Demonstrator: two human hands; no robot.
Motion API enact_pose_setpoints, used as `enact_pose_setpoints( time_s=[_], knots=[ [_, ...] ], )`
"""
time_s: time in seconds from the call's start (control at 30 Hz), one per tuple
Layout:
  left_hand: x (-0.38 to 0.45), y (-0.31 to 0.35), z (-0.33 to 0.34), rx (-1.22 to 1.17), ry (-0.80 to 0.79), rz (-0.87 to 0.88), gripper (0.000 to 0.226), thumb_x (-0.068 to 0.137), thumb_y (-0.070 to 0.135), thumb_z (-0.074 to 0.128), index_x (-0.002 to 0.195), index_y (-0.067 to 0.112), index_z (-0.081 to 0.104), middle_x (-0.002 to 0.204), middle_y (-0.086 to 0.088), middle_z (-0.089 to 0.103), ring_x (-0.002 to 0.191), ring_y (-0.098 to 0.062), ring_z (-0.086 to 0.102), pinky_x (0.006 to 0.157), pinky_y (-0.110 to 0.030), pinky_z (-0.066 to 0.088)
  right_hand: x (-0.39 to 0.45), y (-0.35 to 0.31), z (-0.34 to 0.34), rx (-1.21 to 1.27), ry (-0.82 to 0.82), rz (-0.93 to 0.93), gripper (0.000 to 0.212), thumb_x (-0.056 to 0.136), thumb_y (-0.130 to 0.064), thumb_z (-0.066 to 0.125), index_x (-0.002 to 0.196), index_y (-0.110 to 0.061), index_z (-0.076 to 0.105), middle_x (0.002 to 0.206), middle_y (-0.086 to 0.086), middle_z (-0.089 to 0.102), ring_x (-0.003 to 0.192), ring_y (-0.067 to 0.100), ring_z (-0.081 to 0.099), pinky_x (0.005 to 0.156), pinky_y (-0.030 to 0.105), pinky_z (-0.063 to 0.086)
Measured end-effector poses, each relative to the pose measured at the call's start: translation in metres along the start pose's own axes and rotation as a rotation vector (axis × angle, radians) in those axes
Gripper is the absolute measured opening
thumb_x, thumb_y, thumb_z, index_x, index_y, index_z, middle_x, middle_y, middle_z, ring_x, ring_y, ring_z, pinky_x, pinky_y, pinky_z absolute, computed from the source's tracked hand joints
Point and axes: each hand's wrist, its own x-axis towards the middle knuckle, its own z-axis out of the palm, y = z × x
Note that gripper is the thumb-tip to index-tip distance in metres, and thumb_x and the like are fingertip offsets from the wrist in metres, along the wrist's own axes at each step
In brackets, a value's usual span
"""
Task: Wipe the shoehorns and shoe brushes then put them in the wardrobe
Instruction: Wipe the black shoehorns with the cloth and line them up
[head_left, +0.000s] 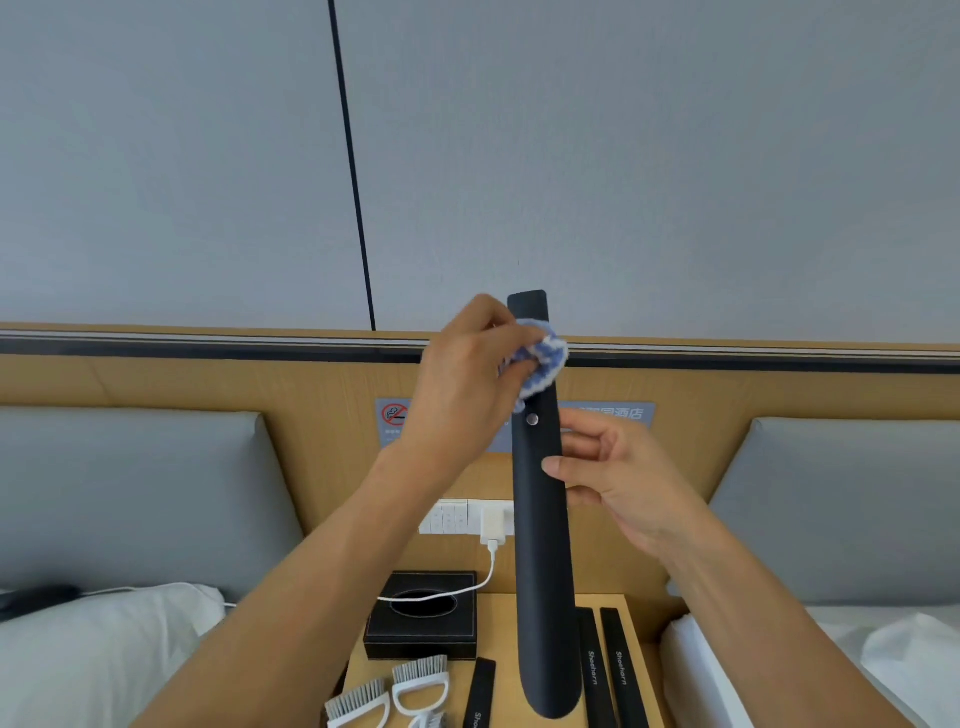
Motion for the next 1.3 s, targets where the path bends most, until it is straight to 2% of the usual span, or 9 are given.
enact_pose_setpoints(
  time_s=[0.07, 0.2, 0.3, 0.43, 0.63, 0.8, 0.9, 1.07, 1.3],
  knots=[
    [0.016, -0.001, -0.007, -0.041, 0.037, -0.029, 0.021, 0.086, -0.004, 0.064, 0.102, 0.003, 0.075, 0.091, 0.001, 0.051, 0.075, 0.015, 0.054, 0.054, -0.001, 0.04, 0.0, 0.0, 0.002, -0.025, -0.017, 0.001, 0.044, 0.09, 0.009, 0.061, 0.122, -0.02, 0.064, 0.107, 0.005, 0.077, 0.1, 0.023, 0.074, 0.077, 0.037, 0.063],
    [0.043, -0.001, -0.015, -0.014, 0.098, -0.004, 0.023, 0.085, -0.003, 0.063, 0.103, 0.004, 0.075, 0.09, -0.006, 0.054, 0.068, 0.009, 0.054, 0.054, -0.001, 0.041, 0.004, -0.003, 0.005, -0.031, -0.029, -0.011, 0.045, 0.091, 0.006, 0.062, 0.123, -0.025, 0.064, 0.109, 0.004, 0.076, 0.1, 0.022, 0.074, 0.076, 0.04, 0.063],
    [0.05, -0.001, -0.013, -0.056, 0.109, -0.011, 0.021, 0.085, 0.0, 0.064, 0.1, 0.007, 0.076, 0.09, -0.003, 0.053, 0.071, 0.013, 0.056, 0.053, -0.006, 0.046, 0.009, -0.007, 0.003, -0.033, -0.017, -0.025, 0.045, 0.091, 0.005, 0.063, 0.126, -0.024, 0.063, 0.11, 0.003, 0.076, 0.101, 0.022, 0.073, 0.076, 0.04, 0.063],
    [0.046, -0.003, -0.001, 0.04, 0.002, -0.025, 0.025, 0.083, 0.003, 0.068, 0.106, 0.011, 0.075, 0.094, -0.007, 0.058, 0.075, -0.011, 0.057, 0.06, -0.003, 0.035, 0.018, -0.016, -0.004, 0.012, 0.017, -0.077, 0.044, 0.091, 0.006, 0.062, 0.126, -0.021, 0.063, 0.111, 0.007, 0.075, 0.102, 0.026, 0.073, 0.078, 0.042, 0.062],
    [0.024, -0.002, 0.012, -0.023, -0.124, 0.021, 0.022, 0.084, 0.004, 0.07, 0.102, 0.013, 0.076, 0.092, -0.007, 0.056, 0.069, -0.01, 0.053, 0.057, -0.003, 0.039, 0.029, -0.03, -0.023, 0.204, -0.038, -0.052, 0.047, 0.094, 0.014, 0.049, 0.131, -0.012, 0.06, 0.119, 0.017, 0.071, 0.106, 0.034, 0.071, 0.08, 0.044, 0.061],
    [0.011, 0.0, 0.013, 0.056, -0.221, 0.098, 0.017, 0.087, 0.009, 0.069, 0.102, 0.012, 0.076, 0.096, -0.008, 0.058, 0.077, -0.015, 0.056, 0.065, -0.019, 0.043, 0.036, -0.037, -0.033, 0.311, 0.034, 0.06, 0.029, 0.099, -0.022, 0.049, 0.109, -0.01, 0.074, 0.111, 0.02, 0.073, 0.098, 0.038, 0.073, 0.071, 0.042, 0.061],
    [-0.005, 0.001, 0.017, 0.093, -0.308, 0.129, 0.016, 0.09, 0.01, 0.066, 0.103, 0.008, 0.074, 0.102, -0.007, 0.059, 0.084, -0.018, 0.059, 0.069, -0.029, 0.051, 0.039, -0.041, -0.037, 0.253, 0.137, 0.079, 0.029, 0.101, -0.032, 0.054, 0.116, -0.012, 0.068, 0.109, 0.016, 0.075, 0.095, 0.038, 0.074, 0.071, 0.045, 0.061],
    [-0.025, 0.003, 0.019, 0.082, -0.321, 0.19, 0.014, 0.086, 0.011, 0.071, 0.099, 0.011, 0.076, 0.094, -0.005, 0.059, 0.077, -0.009, 0.052, 0.064, -0.008, 0.037, 0.044, -0.043, -0.031, 0.05, 0.231, 0.088, 0.017, 0.098, -0.026, 0.062, 0.108, -0.016, 0.071, 0.1, 0.009, 0.078, 0.078, 0.037, 0.075, 0.069, 0.049, 0.062],
    [-0.034, -0.002, 0.018, 0.075, -0.339, 0.142, 0.011, 0.084, 0.011, 0.073, 0.095, 0.01, 0.076, 0.094, -0.005, 0.061, 0.078, -0.011, 0.055, 0.067, -0.007, 0.032, 0.045, -0.041, -0.021, -0.059, 0.183, 0.084, 0.017, 0.1, -0.021, 0.058, 0.105, -0.015, 0.073, 0.098, 0.01, 0.077, 0.08, 0.036, 0.075, 0.072, 0.046, 0.063]
  ],
)
